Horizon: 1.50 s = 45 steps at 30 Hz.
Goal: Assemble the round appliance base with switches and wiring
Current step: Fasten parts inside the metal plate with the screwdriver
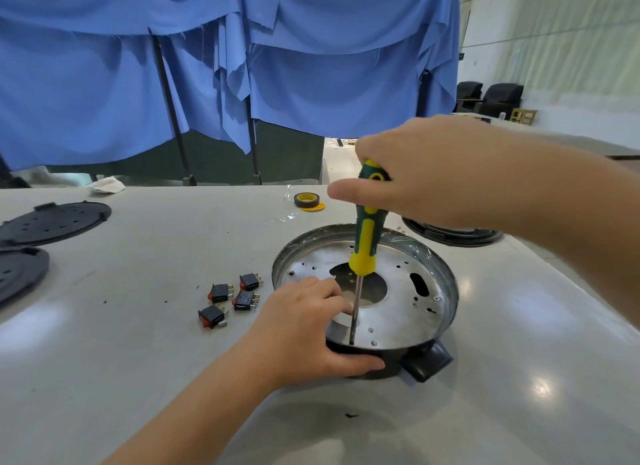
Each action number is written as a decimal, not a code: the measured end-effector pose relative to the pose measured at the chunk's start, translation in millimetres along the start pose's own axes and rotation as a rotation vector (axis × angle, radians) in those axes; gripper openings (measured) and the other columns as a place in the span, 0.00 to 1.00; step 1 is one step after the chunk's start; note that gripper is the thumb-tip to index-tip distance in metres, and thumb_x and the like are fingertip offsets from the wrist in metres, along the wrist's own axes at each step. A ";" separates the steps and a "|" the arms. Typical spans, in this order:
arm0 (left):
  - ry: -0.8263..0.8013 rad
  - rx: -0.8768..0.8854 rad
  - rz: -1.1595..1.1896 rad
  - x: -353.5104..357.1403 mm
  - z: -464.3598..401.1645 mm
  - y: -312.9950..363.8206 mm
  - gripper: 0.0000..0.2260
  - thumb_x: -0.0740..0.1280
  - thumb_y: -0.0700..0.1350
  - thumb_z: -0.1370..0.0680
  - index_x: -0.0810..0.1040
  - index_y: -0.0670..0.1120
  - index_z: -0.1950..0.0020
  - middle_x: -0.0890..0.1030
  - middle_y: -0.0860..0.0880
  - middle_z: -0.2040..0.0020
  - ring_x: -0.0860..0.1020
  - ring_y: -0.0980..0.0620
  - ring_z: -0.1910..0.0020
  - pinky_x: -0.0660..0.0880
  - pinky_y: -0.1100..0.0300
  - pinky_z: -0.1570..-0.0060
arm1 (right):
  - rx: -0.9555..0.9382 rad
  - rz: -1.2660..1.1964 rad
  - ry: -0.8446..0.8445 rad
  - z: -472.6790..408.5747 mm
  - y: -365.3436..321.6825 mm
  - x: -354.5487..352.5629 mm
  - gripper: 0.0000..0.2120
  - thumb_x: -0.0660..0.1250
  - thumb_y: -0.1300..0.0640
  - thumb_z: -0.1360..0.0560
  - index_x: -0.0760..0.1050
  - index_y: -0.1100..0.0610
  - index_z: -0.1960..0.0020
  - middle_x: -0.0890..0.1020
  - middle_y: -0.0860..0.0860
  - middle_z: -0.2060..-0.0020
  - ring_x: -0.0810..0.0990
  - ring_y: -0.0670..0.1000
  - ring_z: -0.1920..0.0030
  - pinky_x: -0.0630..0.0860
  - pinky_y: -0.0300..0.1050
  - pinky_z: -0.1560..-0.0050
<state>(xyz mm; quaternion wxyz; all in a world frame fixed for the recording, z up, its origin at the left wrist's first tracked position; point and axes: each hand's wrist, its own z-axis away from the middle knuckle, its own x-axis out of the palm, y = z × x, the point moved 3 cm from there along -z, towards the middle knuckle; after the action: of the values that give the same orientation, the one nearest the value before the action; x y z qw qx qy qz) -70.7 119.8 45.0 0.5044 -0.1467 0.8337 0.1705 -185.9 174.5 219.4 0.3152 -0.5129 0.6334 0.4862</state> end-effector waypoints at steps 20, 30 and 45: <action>-0.062 -0.034 -0.021 -0.7 -0.6 1.3 0.34 0.57 0.78 0.35 0.81 0.54 0.47 0.77 0.59 0.53 0.72 0.59 0.56 0.64 0.66 0.57 | 0.108 0.028 0.177 15.2 -9.1 16.6 0.21 0.47 0.38 0.21 0.66 0.55 0.49 0.74 0.51 0.66 0.71 0.50 0.70 0.62 0.44 0.71; -0.028 -0.027 -0.006 -1.5 -0.8 3.0 0.30 0.59 0.77 0.35 0.81 0.55 0.52 0.76 0.59 0.57 0.71 0.58 0.60 0.65 0.64 0.61 | -0.195 -0.821 0.014 7.1 -3.0 3.8 0.08 0.66 0.49 0.24 0.79 0.43 0.46 0.82 0.43 0.56 0.81 0.42 0.54 0.77 0.36 0.49; -0.025 -0.045 0.000 0.1 -0.7 2.5 0.33 0.58 0.77 0.36 0.82 0.54 0.50 0.78 0.59 0.55 0.75 0.56 0.56 0.74 0.58 0.56 | -0.217 -0.974 -0.111 2.2 -1.5 12.0 0.07 0.63 0.56 0.21 0.78 0.50 0.46 0.83 0.48 0.54 0.82 0.47 0.50 0.78 0.45 0.44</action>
<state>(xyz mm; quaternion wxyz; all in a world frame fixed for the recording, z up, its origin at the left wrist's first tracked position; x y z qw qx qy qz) -72.3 121.8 45.6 0.5113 -0.1558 0.8233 0.1910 -188.0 172.4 207.4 0.4836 -0.7523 0.2484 0.3722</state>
